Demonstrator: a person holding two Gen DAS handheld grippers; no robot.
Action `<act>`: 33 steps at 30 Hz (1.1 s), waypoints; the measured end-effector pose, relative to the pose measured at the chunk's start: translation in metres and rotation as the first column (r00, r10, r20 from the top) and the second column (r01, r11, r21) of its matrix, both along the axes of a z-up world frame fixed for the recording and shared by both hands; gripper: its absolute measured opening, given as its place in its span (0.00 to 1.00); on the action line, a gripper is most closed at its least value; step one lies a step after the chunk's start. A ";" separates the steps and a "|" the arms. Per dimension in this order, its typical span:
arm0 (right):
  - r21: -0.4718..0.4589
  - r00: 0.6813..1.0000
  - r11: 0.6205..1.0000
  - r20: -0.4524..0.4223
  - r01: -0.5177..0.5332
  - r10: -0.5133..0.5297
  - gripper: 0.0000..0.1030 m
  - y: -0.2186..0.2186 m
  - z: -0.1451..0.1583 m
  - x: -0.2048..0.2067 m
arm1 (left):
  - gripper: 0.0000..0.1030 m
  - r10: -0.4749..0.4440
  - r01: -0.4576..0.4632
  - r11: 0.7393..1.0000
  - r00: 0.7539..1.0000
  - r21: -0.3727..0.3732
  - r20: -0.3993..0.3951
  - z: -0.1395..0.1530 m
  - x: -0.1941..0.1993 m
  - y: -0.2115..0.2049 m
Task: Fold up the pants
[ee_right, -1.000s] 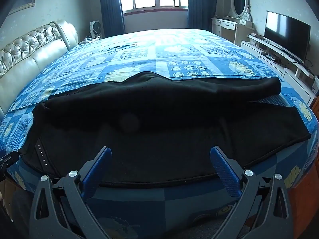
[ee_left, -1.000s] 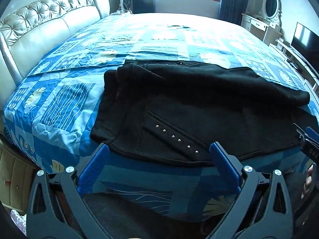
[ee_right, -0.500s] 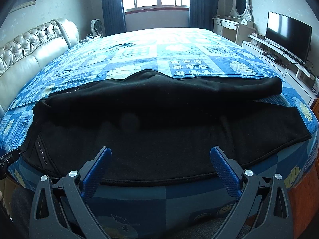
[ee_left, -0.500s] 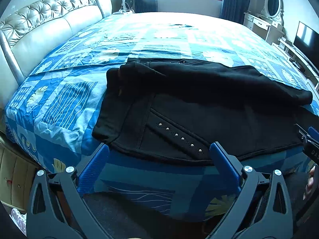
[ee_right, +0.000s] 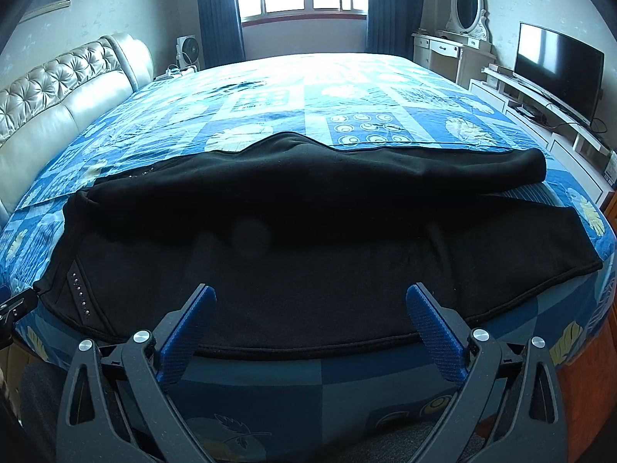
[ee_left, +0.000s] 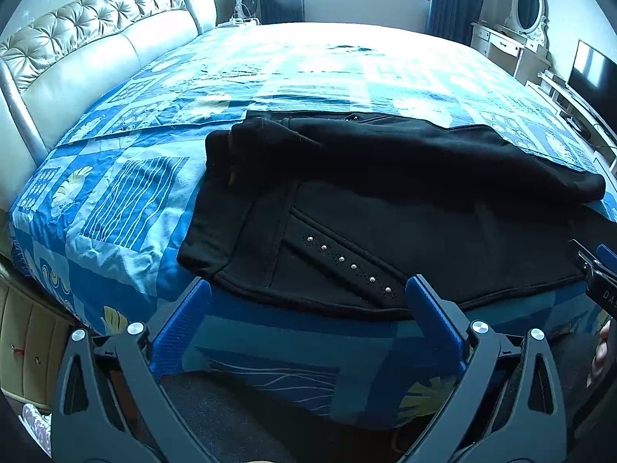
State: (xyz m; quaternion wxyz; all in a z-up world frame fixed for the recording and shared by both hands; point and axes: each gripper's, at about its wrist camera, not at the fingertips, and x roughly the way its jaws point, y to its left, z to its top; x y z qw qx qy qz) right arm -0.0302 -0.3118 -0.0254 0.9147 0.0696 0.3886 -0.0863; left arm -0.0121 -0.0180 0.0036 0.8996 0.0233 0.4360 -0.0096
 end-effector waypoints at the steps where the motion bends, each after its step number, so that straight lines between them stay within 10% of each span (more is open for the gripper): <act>1: 0.001 1.000 1.000 -0.001 0.000 0.000 0.96 0.000 0.000 0.000 | 0.98 0.001 -0.001 1.000 1.000 0.001 0.000 0.000 0.000 0.000; 33: -0.001 1.000 1.000 -0.006 -0.009 0.009 0.96 0.005 -0.002 -0.001 | 0.98 -0.001 0.001 1.000 1.000 0.003 0.000 -0.001 -0.001 -0.003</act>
